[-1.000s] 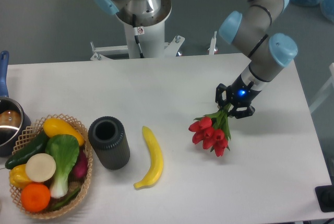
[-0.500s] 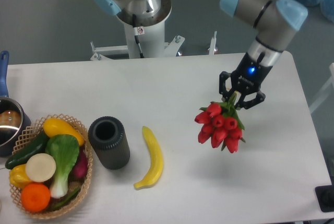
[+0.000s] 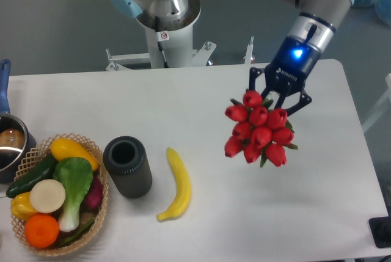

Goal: Pick up the flowers from the table
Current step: 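Lift the gripped tulip bunch up off the table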

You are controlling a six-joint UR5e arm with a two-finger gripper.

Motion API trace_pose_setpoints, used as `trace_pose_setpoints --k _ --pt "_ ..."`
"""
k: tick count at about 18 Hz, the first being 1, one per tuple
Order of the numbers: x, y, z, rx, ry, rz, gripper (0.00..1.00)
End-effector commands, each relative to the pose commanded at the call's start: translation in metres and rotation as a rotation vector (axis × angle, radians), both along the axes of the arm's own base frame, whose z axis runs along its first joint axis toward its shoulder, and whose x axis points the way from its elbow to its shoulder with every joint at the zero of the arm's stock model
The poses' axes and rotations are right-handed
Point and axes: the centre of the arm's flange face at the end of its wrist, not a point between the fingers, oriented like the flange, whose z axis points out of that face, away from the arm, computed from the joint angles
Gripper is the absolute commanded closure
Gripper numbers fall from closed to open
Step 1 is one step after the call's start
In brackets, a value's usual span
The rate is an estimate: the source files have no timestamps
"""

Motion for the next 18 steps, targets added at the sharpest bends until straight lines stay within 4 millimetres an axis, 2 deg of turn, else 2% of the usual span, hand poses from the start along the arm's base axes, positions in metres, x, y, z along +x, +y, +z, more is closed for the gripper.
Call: trace_pose_setpoints --k 6,12,18 --pt "0.003 0.008 -0.006 0.077 -0.059 -0.020 0.67" --pt "0.001 0.008 0.004 0.100 -0.120 0.000 0.67" --pt "0.000 0.007 0.005 0.104 -0.127 0.005 0.67"
